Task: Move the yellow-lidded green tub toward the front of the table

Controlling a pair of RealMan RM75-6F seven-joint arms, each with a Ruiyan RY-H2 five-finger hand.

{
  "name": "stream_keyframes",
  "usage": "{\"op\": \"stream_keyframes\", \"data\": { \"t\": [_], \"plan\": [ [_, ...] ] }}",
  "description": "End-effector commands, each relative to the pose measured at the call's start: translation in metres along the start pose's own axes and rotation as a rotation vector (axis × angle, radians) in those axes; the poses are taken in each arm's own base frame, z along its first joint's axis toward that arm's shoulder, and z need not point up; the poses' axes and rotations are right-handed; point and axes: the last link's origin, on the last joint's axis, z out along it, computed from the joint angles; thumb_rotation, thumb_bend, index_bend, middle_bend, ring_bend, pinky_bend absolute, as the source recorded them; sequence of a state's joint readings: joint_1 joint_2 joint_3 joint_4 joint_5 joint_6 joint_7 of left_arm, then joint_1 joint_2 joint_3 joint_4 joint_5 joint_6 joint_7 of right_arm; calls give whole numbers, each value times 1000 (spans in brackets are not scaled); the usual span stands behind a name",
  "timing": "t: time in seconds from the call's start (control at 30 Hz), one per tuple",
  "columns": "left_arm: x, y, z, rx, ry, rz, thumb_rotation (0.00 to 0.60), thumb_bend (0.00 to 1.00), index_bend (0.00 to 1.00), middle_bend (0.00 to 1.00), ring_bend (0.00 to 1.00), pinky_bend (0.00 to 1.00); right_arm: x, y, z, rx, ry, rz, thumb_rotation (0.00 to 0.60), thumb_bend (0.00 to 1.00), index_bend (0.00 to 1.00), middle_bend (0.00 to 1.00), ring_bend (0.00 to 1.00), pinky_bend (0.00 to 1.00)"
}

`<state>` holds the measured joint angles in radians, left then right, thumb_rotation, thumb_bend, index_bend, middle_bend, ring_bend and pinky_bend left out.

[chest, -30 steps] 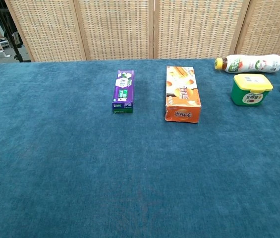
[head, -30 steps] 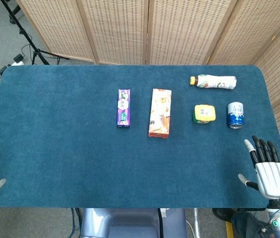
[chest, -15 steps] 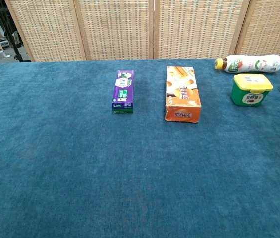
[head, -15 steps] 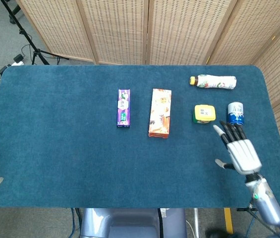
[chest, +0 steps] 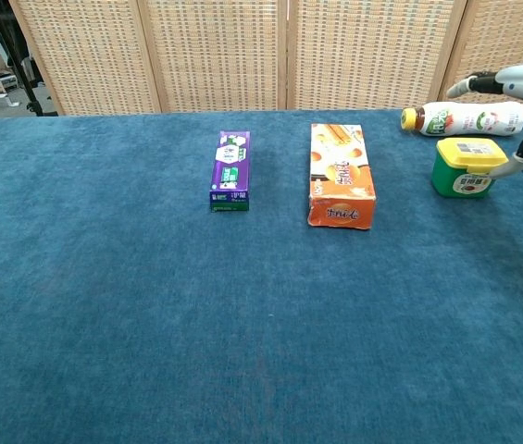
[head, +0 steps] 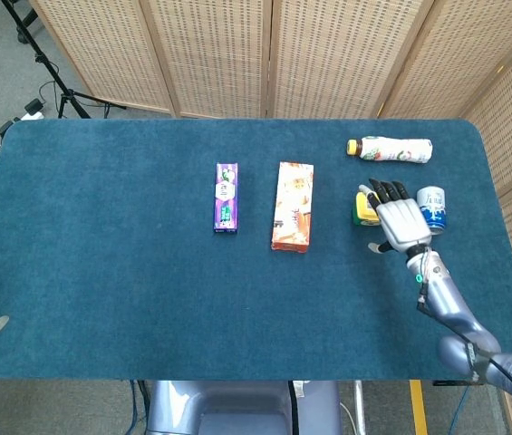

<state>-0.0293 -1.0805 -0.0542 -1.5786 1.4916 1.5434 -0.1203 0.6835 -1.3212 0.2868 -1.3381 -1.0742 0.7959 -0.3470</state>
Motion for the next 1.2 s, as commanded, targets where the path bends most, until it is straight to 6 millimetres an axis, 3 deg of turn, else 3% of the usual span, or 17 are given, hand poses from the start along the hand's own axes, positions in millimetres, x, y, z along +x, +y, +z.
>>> {"op": "stream_keyframes", "data": {
  "t": [0.03, 0.23, 0.47, 0.53, 0.6, 0.73, 0.8, 1.03, 1.2],
  "plan": [
    [0, -1, 2, 7, -1, 0, 600, 0, 0, 0, 0, 0, -4, 0, 19, -41, -51, -47, 600, 0, 0, 0, 0, 0],
    [-3, -3, 7, 25, -15, 3, 600, 0, 0, 0, 0, 0, -15, 10, 41, -122, -100, -66, 600, 0, 0, 0, 0, 0],
    [-6, -5, 13, 42, -12, 10, 600, 0, 0, 0, 0, 0, -30, -1, 67, -133, -111, -54, 600, 0, 0, 16, 2, 0],
    [-7, -5, 14, 47, -14, 12, 600, 0, 0, 0, 0, 0, -33, -4, 72, -130, -104, -63, 600, 0, 6, 76, 31, 2],
    [-8, -6, 16, 52, -17, 16, 600, 0, 0, 0, 0, 0, -35, -5, 76, -131, -97, -67, 600, 4, 70, 216, 128, 13],
    [-11, -6, 20, 61, -28, 23, 600, 0, 0, 0, 0, 0, -38, -8, 85, -137, -66, -73, 600, 95, 379, 517, 337, 60],
    [-11, -6, 21, 63, -30, 23, 600, 0, 0, 0, 0, 0, -38, -8, 86, -135, -51, -79, 600, 168, 489, 608, 415, 87],
    [-12, -5, 22, 60, -37, 22, 600, 0, 0, 0, 0, 0, -27, -7, 81, -93, 24, -57, 600, 245, 527, 645, 459, 151],
    [-12, -3, 19, 48, -46, 19, 600, 0, 0, 0, 0, 0, -4, 2, 46, 1, 148, -86, 600, 253, 527, 649, 465, 199]
  ]
}}
